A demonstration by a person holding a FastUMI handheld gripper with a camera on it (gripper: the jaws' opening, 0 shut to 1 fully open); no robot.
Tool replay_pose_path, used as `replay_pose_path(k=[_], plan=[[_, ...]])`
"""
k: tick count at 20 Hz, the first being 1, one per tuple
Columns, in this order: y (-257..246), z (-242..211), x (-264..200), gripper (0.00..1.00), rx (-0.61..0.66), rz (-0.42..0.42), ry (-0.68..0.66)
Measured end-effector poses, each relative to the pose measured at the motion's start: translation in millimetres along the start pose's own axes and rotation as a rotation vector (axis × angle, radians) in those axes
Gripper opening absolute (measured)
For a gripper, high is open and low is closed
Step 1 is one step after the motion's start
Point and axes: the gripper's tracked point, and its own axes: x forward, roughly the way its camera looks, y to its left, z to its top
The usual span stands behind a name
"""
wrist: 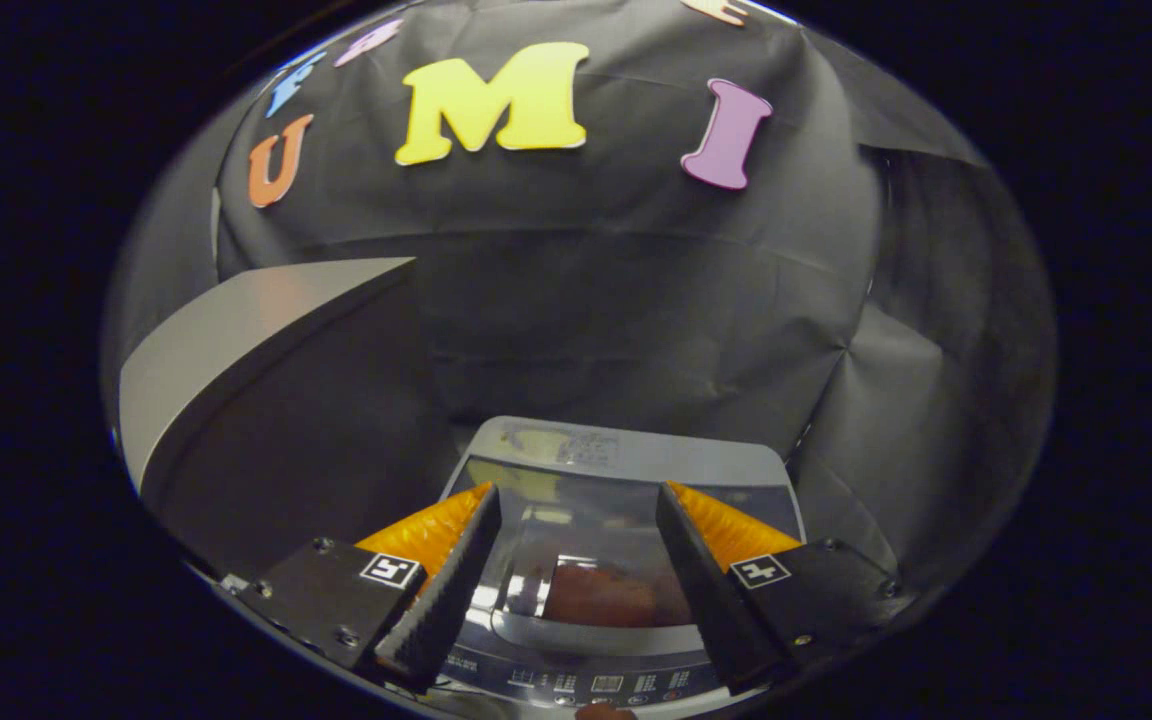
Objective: Put the clothes into the washing machine and then close the washing machine lid.
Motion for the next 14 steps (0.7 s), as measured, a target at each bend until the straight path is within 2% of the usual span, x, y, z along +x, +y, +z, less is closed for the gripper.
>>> replay_pose_path(k=[5, 10, 14], plan=[[23.7, 16.5, -75.7, 0.98, -0.002, 0.002, -0.128], [66.1, 34.4, -182.7, 0.98, 0.02, 0.036, -0.288], [86.7, 26.5, -272.3, 1.0, 0.088, 0.069, -0.365]])
